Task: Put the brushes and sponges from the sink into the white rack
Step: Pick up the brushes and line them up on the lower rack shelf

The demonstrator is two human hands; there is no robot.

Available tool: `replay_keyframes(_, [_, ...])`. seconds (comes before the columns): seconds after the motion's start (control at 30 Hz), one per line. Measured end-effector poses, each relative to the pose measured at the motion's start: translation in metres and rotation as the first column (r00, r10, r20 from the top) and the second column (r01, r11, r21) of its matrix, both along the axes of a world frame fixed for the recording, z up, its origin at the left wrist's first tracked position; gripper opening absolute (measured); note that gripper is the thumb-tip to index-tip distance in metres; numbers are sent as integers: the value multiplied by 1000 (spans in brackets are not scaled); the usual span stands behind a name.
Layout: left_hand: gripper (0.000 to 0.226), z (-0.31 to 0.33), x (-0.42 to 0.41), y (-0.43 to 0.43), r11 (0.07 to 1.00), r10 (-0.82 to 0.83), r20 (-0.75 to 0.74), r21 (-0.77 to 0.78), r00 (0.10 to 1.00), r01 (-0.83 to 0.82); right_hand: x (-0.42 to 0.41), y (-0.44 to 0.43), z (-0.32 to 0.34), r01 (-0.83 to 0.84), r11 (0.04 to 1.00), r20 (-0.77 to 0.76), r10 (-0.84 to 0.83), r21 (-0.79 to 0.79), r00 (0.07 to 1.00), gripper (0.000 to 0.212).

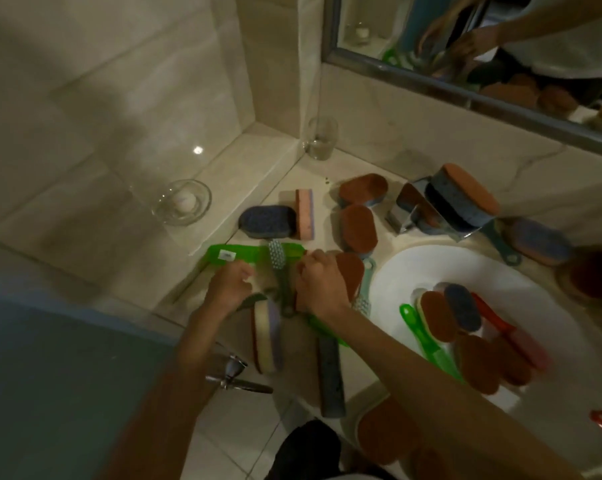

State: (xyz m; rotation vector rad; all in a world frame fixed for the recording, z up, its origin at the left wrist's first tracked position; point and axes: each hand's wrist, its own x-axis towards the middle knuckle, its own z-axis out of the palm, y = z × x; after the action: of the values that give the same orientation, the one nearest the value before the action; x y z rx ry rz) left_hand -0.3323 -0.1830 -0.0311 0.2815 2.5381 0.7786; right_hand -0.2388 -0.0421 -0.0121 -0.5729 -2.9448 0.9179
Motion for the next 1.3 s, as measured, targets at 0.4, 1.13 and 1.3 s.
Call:
replay_keyframes(0.4, [38, -18, -11, -16, 657, -571, 139, -514, 809, 552, -62, -13, -26, -229, 943, 472, 91, 242, 877, 67])
replay_keyframes(1.13, [25, 37, -32, -4, 983, -133, -286, -161, 949, 89, -82, -33, -29, 53, 981, 303, -109, 185, 947, 47])
replay_keyframes(1.3, [29, 68, -32, 17, 1000, 8, -383, 8, 924, -6, -86, -20, -17, 228, 971, 67, -223, -76, 973, 32])
